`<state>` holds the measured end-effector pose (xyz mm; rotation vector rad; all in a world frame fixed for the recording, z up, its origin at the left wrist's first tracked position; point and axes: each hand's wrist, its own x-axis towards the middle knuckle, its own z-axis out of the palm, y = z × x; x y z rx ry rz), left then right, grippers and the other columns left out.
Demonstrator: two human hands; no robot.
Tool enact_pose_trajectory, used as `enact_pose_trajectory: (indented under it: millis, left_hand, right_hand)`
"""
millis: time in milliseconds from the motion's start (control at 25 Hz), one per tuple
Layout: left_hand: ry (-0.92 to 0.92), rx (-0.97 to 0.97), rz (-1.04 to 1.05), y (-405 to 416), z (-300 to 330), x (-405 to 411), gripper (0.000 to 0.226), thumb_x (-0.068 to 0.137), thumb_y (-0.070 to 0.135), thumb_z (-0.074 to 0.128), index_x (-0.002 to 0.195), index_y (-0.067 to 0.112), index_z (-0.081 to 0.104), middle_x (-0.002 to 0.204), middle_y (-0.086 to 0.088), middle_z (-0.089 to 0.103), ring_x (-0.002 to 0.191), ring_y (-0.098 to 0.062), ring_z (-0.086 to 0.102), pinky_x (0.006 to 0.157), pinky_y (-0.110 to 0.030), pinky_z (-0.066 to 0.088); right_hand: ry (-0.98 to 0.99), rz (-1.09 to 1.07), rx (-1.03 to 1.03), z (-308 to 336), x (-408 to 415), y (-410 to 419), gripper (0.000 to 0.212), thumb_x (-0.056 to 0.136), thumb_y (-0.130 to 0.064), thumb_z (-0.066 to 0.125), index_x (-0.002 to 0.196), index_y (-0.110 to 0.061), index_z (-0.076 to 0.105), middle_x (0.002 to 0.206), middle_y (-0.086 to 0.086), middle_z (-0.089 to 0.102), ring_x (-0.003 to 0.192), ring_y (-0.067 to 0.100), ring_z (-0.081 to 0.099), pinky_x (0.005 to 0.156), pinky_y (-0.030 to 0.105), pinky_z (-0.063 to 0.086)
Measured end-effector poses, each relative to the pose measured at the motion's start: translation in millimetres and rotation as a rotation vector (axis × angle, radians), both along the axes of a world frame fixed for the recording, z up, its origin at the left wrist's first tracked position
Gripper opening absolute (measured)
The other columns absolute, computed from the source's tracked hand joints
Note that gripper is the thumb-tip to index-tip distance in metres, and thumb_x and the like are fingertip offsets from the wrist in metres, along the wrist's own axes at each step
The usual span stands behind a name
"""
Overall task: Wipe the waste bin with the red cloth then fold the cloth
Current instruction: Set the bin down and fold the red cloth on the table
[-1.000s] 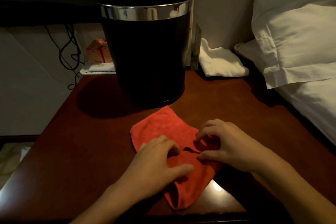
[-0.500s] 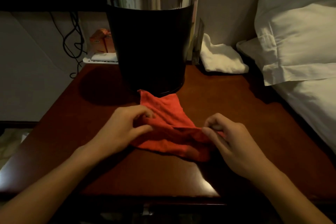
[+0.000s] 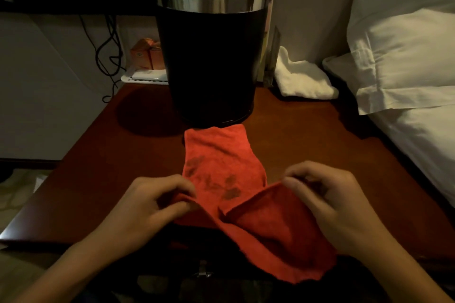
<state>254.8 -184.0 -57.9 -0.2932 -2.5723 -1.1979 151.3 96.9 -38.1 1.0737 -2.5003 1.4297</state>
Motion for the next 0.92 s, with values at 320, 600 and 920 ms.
enact_pose_trajectory:
  millis: [320,600,920]
  left_hand:
    - [0.015,-0.021,0.312,-11.7,-22.4,-57.9,0.019,0.078,0.017,0.076,0.085,0.031,0.065,0.082,0.015,0.068,0.066,-0.006,0.062,0.066,-0.019,0.046]
    - [-0.010,-0.374,0.398,-16.3,-25.5,-62.6,0.033,0.077,0.032,0.074,0.107,0.028,0.061,0.094,0.007,0.062,0.089,-0.014,0.058,0.078,-0.034,0.050]
    - [-0.047,-0.425,-0.128,22.0,-28.5,-77.1,0.043,0.083,0.061,0.046,0.109,0.031,0.061,0.107,0.016,0.061,0.102,-0.003,0.052,0.090,-0.036,0.043]
  right_hand:
    - [0.167,-0.259,0.213,-12.1,-89.3,-35.7,0.002,0.089,-0.014,0.073,0.089,-0.014,0.075,0.087,0.000,0.075,0.083,0.009,0.066,0.069,0.005,0.036]
    - [-0.006,-0.242,0.357,-22.5,-90.5,-40.6,0.021,0.083,-0.023,0.080,0.103,-0.021,0.073,0.090,-0.009,0.069,0.085,0.006,0.063,0.074,0.016,0.040]
    - [-0.727,-0.136,-0.487,19.1,-61.7,-52.8,0.015,0.090,0.001,0.064,0.094,-0.009,0.075,0.075,0.008,0.066,0.061,0.015,0.058,0.056,0.023,0.047]
